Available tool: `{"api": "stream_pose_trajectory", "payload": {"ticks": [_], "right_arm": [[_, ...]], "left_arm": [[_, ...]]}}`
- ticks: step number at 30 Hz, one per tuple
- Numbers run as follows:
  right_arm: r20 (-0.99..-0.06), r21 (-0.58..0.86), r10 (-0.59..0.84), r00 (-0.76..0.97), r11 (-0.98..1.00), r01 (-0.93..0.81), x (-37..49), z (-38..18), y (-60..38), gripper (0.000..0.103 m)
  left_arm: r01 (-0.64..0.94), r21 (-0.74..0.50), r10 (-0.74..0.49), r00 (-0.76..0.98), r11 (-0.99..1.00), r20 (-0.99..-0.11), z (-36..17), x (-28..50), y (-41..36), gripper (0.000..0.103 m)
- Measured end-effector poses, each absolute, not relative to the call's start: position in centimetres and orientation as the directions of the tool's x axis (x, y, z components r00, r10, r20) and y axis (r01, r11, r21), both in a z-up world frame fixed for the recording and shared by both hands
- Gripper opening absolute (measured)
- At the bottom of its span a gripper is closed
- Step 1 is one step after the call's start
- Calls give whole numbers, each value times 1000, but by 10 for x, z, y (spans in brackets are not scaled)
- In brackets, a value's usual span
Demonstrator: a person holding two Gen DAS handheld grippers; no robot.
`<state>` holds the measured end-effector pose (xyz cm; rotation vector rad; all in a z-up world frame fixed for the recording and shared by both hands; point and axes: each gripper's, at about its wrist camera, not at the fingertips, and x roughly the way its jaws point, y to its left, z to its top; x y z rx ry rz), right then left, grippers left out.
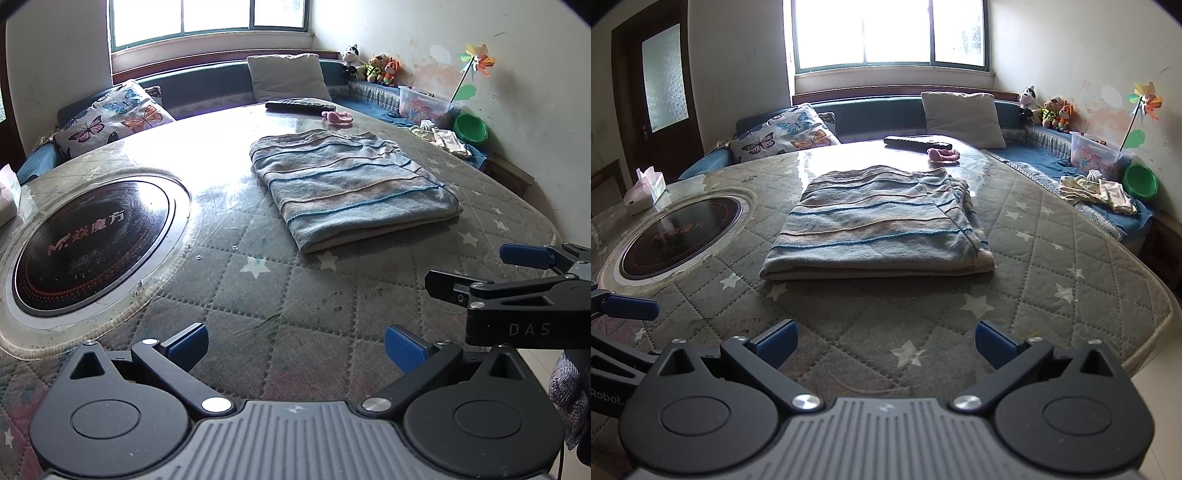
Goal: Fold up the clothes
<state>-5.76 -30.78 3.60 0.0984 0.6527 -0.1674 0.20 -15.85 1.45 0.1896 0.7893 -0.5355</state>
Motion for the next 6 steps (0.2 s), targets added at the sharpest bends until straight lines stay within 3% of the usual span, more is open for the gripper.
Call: {"api": "stream_pose_trajectory", "payload": {"ticks": [6], "right_arm": [[-614,38,-124,779,982,186,-55,35,-308,103]], "left_arm": [[527,-35,-387,577,849,-719,14,4,-159,103]]}}
